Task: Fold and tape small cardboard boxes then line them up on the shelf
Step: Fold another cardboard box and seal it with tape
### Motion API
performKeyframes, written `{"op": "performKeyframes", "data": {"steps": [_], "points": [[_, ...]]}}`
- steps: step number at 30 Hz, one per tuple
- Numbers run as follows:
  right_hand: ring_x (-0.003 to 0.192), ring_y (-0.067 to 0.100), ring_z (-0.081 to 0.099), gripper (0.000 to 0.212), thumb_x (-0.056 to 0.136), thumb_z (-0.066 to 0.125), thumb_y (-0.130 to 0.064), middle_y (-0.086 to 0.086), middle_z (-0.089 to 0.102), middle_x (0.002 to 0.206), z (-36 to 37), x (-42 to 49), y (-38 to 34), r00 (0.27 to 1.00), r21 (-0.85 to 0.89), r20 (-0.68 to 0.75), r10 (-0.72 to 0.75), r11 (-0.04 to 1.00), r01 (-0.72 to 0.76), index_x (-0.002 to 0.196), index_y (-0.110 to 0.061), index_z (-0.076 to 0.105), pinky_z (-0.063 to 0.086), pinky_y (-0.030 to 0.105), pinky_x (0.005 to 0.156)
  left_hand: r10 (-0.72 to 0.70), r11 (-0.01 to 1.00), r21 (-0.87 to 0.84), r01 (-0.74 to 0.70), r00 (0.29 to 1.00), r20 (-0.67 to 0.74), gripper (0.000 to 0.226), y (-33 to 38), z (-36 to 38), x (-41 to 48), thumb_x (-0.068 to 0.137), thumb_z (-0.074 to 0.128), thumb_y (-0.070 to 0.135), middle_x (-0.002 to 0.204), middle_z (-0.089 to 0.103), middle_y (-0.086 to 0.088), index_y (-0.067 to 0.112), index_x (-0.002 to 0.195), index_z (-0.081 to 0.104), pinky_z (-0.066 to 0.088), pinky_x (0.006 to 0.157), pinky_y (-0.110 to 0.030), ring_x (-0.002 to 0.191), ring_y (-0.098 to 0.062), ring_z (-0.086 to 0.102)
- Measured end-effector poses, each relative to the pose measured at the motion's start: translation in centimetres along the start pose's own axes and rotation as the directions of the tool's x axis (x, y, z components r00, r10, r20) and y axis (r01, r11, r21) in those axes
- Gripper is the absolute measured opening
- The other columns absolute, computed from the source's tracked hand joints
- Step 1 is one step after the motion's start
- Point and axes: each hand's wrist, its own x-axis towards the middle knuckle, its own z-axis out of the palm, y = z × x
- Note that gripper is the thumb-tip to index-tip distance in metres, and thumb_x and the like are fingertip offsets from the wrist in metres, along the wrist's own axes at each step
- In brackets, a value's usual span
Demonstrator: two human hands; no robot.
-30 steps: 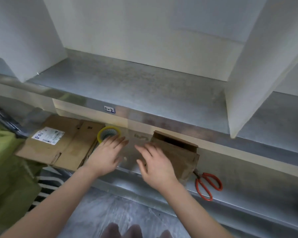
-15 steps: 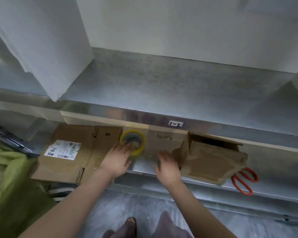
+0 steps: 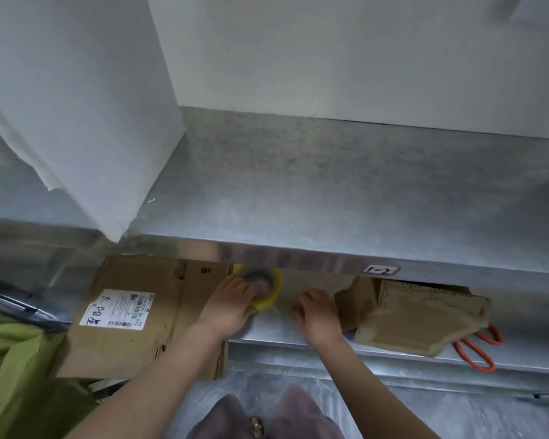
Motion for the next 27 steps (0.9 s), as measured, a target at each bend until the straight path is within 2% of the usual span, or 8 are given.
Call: {"op": "performKeyframes", "data": {"steps": [4,6,10,15,17,20,23,27], "points": [[0.120,0.023,0.040,0.024,0.101,0.042,-0.029,0.001,0.052,0.123,0.0,0.3,0.0,0.999,0.003,0.052,-0.002,1.000,0.002,0.115,-0.019,0.058,0.035,0.033,0.090,0.068,0.997,-0.039,-0.067,0.998,0.008,0.043,-0.7,-0.2,0.4,0.068,0.086,0.033,0.091,0.069,0.005,0.021,0.106,0.071,0.053,0.086,-0.032,0.087,-0.019,0.068],[0.112,0.025,0.046,0.014,0.099,0.044,-0.021,0.005,0.055,0.114,-0.3,0.1,0.0,0.999,0.085,0.037,0.020,0.996,-0.023,0.107,-0.017,0.055,0.034,0.033,0.080,0.084,0.989,-0.126,-0.075,0.994,0.069,0.041,-1.0,-0.4,0.7,0.083,0.073,0.033,0.104,0.067,0.004,0.023,0.122,0.064,0.047,0.087,-0.027,0.098,-0.019,0.063],[0.080,0.028,0.054,0.010,0.101,0.043,-0.020,0.008,0.057,0.089,-1.9,-0.3,-0.3,0.997,0.350,-0.001,0.073,0.934,-0.068,0.091,-0.018,0.044,0.034,0.036,0.065,-0.025,0.919,-0.381,0.097,0.981,0.190,0.043,-1.2,-1.5,1.3,0.102,0.043,0.036,0.141,0.048,0.008,0.035,0.144,0.040,0.032,0.099,-0.022,0.127,-0.015,0.042],[0.080,0.022,0.064,0.005,0.096,0.051,-0.022,0.004,0.066,0.088,-3.9,-0.9,-1.0,0.985,0.581,0.053,0.164,0.797,-0.164,0.100,-0.020,0.052,0.048,0.032,0.068,-0.087,0.860,-0.474,0.189,0.970,0.228,0.038,-0.3,-4.0,1.0,0.105,0.032,0.034,0.142,0.040,0.012,0.040,0.142,0.037,0.023,0.099,-0.016,0.130,-0.009,0.032],[0.076,0.018,0.066,0.009,0.092,0.052,-0.020,0.002,0.068,0.085,-4.5,-1.3,-1.1,0.969,0.660,0.125,0.215,0.711,-0.243,0.101,-0.023,0.053,0.047,0.026,0.060,-0.077,0.859,-0.479,0.182,0.970,0.231,0.037,0.0,-5.3,0.6,0.103,0.036,0.040,0.140,0.040,0.015,0.040,0.139,0.038,0.021,0.103,-0.019,0.129,-0.006,0.029],[0.065,0.013,0.061,0.008,0.091,0.057,-0.020,-0.004,0.066,0.068,-5.0,-2.0,-1.4,0.957,0.712,0.215,0.195,0.640,-0.290,0.085,-0.023,0.060,0.044,0.025,0.062,-0.036,0.900,-0.408,0.152,0.960,0.279,0.057,0.5,-7.3,0.0,0.090,0.051,0.059,0.140,0.036,0.016,0.038,0.139,0.032,0.024,0.107,-0.030,0.126,-0.004,0.025],[0.057,0.012,0.053,0.019,0.089,0.062,-0.020,-0.006,0.061,0.058,-5.8,-3.2,-1.3,0.958,0.766,0.251,0.141,0.576,-0.285,0.070,-0.021,0.060,0.041,0.030,0.064,-0.027,0.932,-0.347,0.103,0.976,0.217,0.054,1.5,-8.9,0.0,0.088,0.059,0.054,0.131,0.042,0.011,0.029,0.132,0.038,0.030,0.099,-0.029,0.122,-0.013,0.035],[0.063,0.007,0.058,0.007,0.089,0.070,-0.020,-0.007,0.065,0.068,-8.0,-5.5,0.0,0.966,0.838,0.231,0.120,0.479,-0.260,0.084,-0.022,0.065,0.046,0.023,0.062,-0.016,0.913,-0.400,0.075,0.989,0.148,0.047,3.3,-11.0,0.1,0.084,0.064,0.054,0.115,0.042,0.018,0.032,0.121,0.046,0.033,0.089,-0.026,0.111,-0.009,0.039]]}}
